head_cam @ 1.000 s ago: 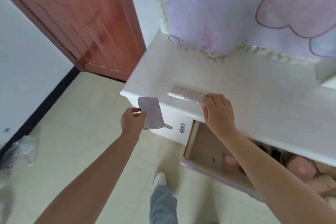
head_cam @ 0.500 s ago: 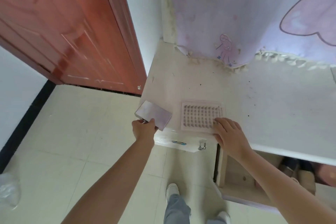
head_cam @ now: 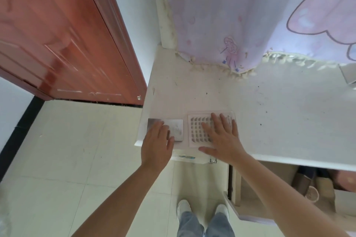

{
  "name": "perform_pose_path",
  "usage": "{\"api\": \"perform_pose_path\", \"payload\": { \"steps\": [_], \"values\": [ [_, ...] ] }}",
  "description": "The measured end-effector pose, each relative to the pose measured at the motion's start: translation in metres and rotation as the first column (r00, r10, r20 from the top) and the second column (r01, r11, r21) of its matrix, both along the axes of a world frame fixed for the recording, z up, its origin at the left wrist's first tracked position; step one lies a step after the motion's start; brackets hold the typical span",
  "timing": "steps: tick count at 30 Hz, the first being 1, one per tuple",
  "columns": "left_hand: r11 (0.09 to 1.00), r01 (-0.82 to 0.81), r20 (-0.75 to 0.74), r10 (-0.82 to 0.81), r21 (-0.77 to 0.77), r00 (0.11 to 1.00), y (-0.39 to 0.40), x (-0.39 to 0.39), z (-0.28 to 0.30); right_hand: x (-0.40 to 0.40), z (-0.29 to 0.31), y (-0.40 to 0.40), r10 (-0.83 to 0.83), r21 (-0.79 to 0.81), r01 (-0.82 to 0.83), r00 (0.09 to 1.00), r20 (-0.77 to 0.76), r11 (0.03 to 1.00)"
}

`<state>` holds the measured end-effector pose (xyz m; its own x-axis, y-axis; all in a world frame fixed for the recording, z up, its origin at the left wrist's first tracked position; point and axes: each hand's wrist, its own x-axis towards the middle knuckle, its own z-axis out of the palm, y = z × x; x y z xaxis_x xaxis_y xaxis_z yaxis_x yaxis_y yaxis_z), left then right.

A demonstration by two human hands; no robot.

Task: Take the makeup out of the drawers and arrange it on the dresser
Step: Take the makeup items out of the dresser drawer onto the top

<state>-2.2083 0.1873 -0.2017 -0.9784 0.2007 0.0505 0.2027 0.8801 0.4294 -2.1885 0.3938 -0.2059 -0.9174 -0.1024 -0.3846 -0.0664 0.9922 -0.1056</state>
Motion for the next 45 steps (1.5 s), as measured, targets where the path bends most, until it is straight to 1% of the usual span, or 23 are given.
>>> {"api": "perform_pose_path", "payload": {
  "steps": [2,4,5,8,11,17,18,20,22,23,25,26,28,29,30,31,32,33,35,37,40,43,45],
  "values": [
    [0.965,0.113,0.067,-0.100,-0.237,0.993,-0.002,-0.013,-0.011,-0.002,-0.008,-0.006,0.016,0.041,-0.012,0.997,-0.082,0.999],
    [0.929,0.160,0.146,-0.117,-0.334,0.982,-0.004,-0.020,-0.015,-0.005,-0.012,-0.009,0.003,0.017,-0.001,0.992,-0.127,1.000],
    [0.916,0.187,0.169,-0.133,-0.355,0.977,-0.006,-0.022,-0.017,-0.007,-0.009,-0.010,-0.003,0.000,0.004,0.997,-0.079,1.000],
    [0.897,0.220,0.177,-0.163,-0.383,0.971,-0.013,-0.025,-0.017,-0.006,-0.008,-0.010,0.035,0.002,-0.035,0.991,-0.127,0.999],
    [0.888,0.257,0.177,-0.203,-0.382,0.963,-0.016,-0.027,-0.019,-0.004,-0.006,-0.008,0.017,-0.064,-0.020,0.999,-0.037,0.998],
    [0.885,0.310,0.200,-0.253,-0.346,0.947,-0.019,-0.026,-0.017,0.000,0.005,0.001,0.013,-0.089,-0.011,1.000,0.028,0.996],
    [0.891,0.314,0.173,-0.270,-0.329,0.947,-0.015,-0.023,-0.014,0.002,0.009,0.005,0.006,-0.092,-0.002,0.999,0.043,0.996],
    [0.905,0.331,0.041,-0.332,-0.268,0.942,0.003,-0.009,-0.012,0.008,0.015,0.015,-0.039,-0.150,0.042,0.999,0.024,0.988],
    [0.905,0.383,-0.120,-0.407,-0.184,0.905,0.033,0.013,-0.014,0.022,0.017,0.029,-0.143,-0.269,0.115,0.986,-0.086,0.956],
    [0.899,0.419,-0.188,-0.437,-0.129,0.879,0.052,0.027,-0.017,0.033,0.018,0.039,-0.207,-0.309,0.139,0.958,-0.199,0.941],
    [0.859,0.511,-0.251,-0.502,-0.030,0.828,0.095,0.060,-0.021,0.066,0.012,0.070,-0.310,-0.399,0.142,0.865,-0.394,0.906],
    [0.833,0.553,-0.260,-0.532,0.008,0.806,0.116,0.078,-0.024,0.087,0.006,0.091,-0.365,-0.447,0.155,0.824,-0.434,0.881],
    [0.792,0.607,-0.207,-0.585,0.064,0.784,0.158,0.112,-0.037,0.131,-0.009,0.137,-0.428,-0.464,0.223,0.810,-0.401,0.857],
    [0.787,0.612,-0.113,-0.603,0.078,0.789,0.179,0.126,-0.041,0.151,-0.015,0.160,-0.456,-0.439,0.291,0.823,-0.338,0.850],
    [0.800,0.597,0.021,-0.599,0.057,0.801,0.201,0.137,-0.044,0.167,-0.022,0.183,-0.483,-0.395,0.374,0.846,-0.227,0.839],
    [0.825,0.564,0.204,-0.553,0.005,0.808,0.223,0.144,-0.045,0.179,-0.027,0.204,-0.513,-0.345,0.452,0.852,-0.106,0.823],
    [0.855,0.517,0.395,-0.458,-0.052,0.797,0.244,0.149,-0.049,0.189,-0.034,0.223,-0.543,-0.276,0.526,0.840,0.017,0.805],
    [0.889,0.448,0.538,-0.332,-0.096,0.775,0.262,0.153,-0.053,0.194,-0.041,0.238,-0.586,-0.210,0.597,0.802,0.120,0.774],
    [0.937,0.321,0.701,-0.138,-0.137,0.700,0.295,0.158,-0.063,0.198,-0.052,0.259,-0.659,-0.154,0.694,0.717,0.225,0.703],
    [0.961,0.218,0.746,-0.017,-0.173,0.666,0.321,0.159,-0.074,0.191,-0.061,0.267,-0.705,-0.192,0.734,0.680,0.204,0.652],
    [0.966,0.109,0.749,0.109,-0.236,0.653,0.351,0.158,-0.092,0.171,-0.074,0.265,-0.723,-0.181,0.738,0.674,0.151,0.651],
    [0.948,0.068,0.708,0.182,-0.310,0.683,0.362,0.155,-0.109,0.156,-0.082,0.261,-0.697,-0.071,0.717,0.693,0.186,0.694],
    [0.940,0.046,0.687,0.213,-0.338,0.695,0.365,0.154,-0.115,0.154,-0.088,0.258,-0.739,-0.081,0.768,0.635,0.226,0.635]
  ]
}}
